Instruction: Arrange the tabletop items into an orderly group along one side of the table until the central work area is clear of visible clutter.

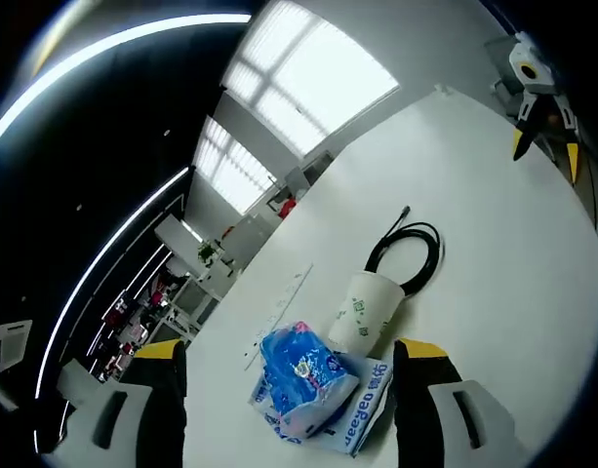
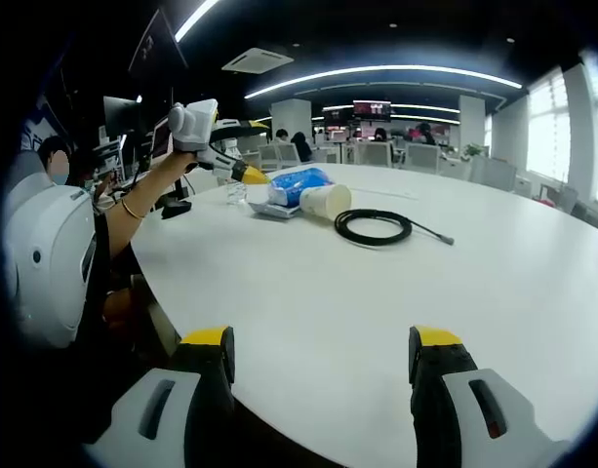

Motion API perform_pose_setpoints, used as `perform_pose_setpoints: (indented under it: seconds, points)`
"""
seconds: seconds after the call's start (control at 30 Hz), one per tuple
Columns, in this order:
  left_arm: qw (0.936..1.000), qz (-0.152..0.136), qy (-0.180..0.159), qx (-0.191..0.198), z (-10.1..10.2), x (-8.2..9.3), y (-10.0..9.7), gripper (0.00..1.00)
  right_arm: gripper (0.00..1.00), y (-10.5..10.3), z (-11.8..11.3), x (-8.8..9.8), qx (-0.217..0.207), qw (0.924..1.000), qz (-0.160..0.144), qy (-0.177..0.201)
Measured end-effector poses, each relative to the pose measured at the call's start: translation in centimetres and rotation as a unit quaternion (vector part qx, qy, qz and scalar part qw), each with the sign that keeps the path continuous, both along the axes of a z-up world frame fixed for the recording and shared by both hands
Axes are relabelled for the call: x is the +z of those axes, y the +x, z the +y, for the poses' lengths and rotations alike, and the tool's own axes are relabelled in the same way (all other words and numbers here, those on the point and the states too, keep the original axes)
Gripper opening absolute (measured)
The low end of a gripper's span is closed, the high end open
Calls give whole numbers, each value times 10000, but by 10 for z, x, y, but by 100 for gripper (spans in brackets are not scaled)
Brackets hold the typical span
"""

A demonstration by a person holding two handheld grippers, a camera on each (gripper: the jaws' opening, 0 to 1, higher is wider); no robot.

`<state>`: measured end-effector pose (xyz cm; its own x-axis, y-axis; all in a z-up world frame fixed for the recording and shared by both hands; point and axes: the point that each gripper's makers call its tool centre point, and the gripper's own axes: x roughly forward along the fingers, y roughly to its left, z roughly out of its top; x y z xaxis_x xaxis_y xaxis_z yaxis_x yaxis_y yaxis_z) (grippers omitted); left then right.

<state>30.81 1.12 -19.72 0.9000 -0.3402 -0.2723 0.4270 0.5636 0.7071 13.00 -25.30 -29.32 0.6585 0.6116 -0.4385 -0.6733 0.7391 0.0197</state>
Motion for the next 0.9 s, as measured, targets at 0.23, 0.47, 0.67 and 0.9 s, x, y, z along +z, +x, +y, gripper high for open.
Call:
perform_pose_setpoints:
  seconds: [0.23, 0.47, 0.67, 0.9]
  points:
    - [10000, 29, 48, -75, -9, -4, 4, 87, 70, -1, -3, 0, -38, 10000, -8, -8]
    - [9991, 34, 407, -127, -21, -14, 8, 87, 69, 0, -6, 1, -62, 10000, -21, 3]
    - [9976, 48, 680, -126, -28, -22, 12, 87, 69, 1, -11, 0, -110, 9999, 0, 17]
    - [9969, 107, 755, -187, -36, -27, 16, 87, 69, 0, -14, 1, -134, 9999, -20, 8]
